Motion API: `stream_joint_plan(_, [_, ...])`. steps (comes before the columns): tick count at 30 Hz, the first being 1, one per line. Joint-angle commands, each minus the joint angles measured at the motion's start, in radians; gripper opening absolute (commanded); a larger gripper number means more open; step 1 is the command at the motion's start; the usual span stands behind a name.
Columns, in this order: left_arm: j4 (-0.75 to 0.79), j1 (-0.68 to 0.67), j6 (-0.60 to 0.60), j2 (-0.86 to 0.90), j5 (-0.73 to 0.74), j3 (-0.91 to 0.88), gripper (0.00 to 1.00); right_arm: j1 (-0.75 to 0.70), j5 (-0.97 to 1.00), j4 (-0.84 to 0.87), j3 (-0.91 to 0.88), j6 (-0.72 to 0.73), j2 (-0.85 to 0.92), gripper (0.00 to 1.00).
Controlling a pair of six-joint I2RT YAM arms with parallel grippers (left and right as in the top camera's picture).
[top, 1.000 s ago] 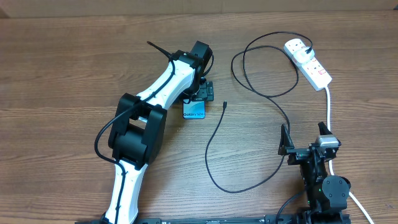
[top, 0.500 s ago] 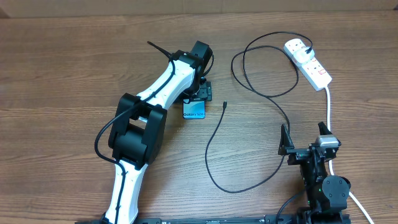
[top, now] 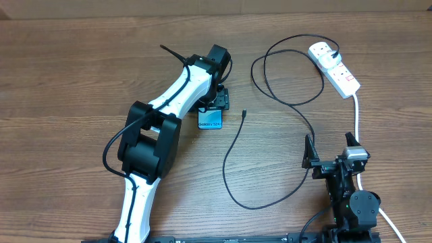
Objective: Plug charger to phone and switch on socket
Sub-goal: 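Adjust the left gripper around the phone and close on it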
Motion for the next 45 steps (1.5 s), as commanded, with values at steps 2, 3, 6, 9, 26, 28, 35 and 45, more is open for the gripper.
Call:
stream_joint_plan(2, [-0.008,-0.002,0.014,0.037,0.000,0.012,0.77,-0.004,0.009,0.006,-0.010,-0.004,-0.010,1.00])
stream_joint_plan(3, [-0.008,-0.002,0.014,0.037,0.000,0.012,0.76,-0.004,0.010,0.006,-0.010,-0.004,-0.010,1.00])
stream_joint_plan(6, [-0.009,-0.002,0.010,0.037,0.000,0.013,0.76,-0.004,0.010,0.006,-0.010,-0.004,-0.010,1.00])
stream_joint_plan(9, [-0.013,-0.002,0.002,0.037,0.000,0.015,0.76,-0.004,0.010,0.006,-0.010,-0.004,-0.010,1.00])
stream_joint_plan(26, [-0.239,0.057,-0.027,0.037,0.240,0.245,0.75,-0.004,0.009,0.006,-0.010,-0.004,-0.010,1.00])
stream_joint_plan(28, [-0.259,0.077,-0.027,0.037,0.272,0.260,0.75,-0.004,0.009,0.006,-0.010,-0.004,-0.010,1.00])
stream_joint_plan(35, [-0.277,0.116,-0.013,0.037,0.217,0.255,0.91,-0.004,0.010,0.006,-0.010,-0.004,-0.010,1.00])
stream_joint_plan(45, [-0.197,0.047,-0.006,0.037,0.086,0.163,1.00,-0.004,0.010,0.006,-0.010,-0.004,-0.010,1.00])
